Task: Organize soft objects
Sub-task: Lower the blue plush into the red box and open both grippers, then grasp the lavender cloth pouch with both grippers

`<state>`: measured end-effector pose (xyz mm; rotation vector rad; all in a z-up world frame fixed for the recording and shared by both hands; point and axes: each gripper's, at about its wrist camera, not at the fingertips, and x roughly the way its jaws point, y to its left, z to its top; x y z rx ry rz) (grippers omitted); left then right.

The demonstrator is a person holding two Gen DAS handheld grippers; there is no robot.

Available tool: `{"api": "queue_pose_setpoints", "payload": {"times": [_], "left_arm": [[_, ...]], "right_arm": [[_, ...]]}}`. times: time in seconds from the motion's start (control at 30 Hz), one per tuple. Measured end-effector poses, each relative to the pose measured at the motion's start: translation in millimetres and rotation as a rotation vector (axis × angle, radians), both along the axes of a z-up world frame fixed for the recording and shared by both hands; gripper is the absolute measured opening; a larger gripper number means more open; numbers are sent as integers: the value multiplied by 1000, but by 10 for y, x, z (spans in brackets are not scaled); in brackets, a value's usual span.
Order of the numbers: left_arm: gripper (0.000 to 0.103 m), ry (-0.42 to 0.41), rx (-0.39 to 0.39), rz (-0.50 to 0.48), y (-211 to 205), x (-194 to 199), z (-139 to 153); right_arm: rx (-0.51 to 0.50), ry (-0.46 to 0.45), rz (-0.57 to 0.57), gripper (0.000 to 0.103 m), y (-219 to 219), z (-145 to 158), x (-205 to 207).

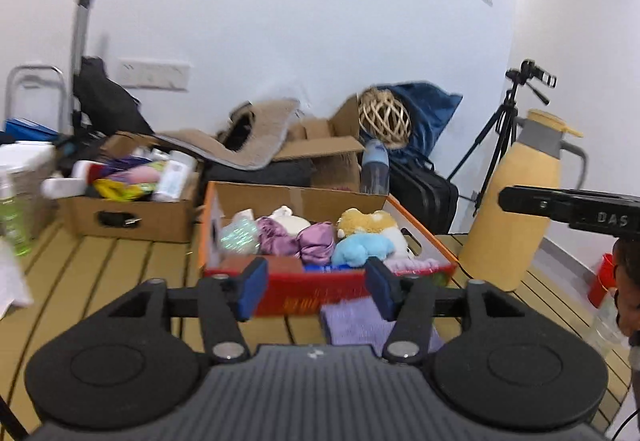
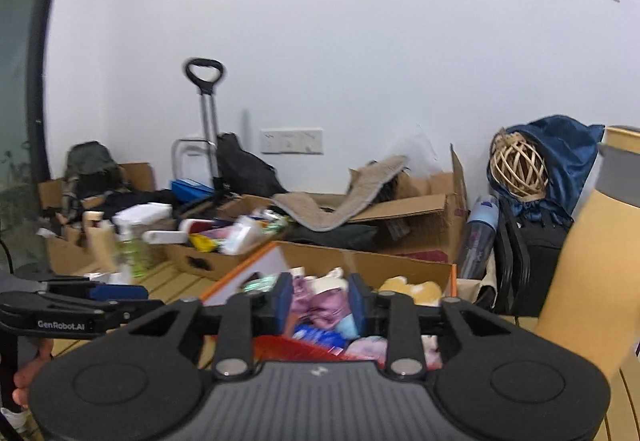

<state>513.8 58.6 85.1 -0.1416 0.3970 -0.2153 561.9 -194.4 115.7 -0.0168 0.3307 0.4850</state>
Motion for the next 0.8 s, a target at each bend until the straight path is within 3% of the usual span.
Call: {"api": "queue_pose_setpoints", "payload": {"times": [0.03, 0.23, 0.3, 0.4, 0.47, 0.6, 0.8], "left_arm": [[69, -15, 7, 28, 26, -190, -32], [76, -52, 72, 179, 113, -1099, -280], [77, -58, 59, 199, 148, -1394, -360], [78, -40, 19, 225, 190, -1784, -479], [78, -33, 11, 238, 209, -1992, -539], [79, -41, 32, 224, 201, -2246, -559], [81, -56, 3, 183, 108, -2271, -526]], "right_arm": [[9, -7, 5, 41, -18, -2, -156], [1, -56, -25, 57, -60, -231, -1111], [2, -50, 1, 67, -64, -390, -1338], [48, 26, 6, 69, -83, -679, -1652], [66, 30, -7, 73, -85, -806, -1876], [70, 19, -59, 77, -103, -941, -2234], [22, -23, -138, 84, -168, -873, -2490]]}}
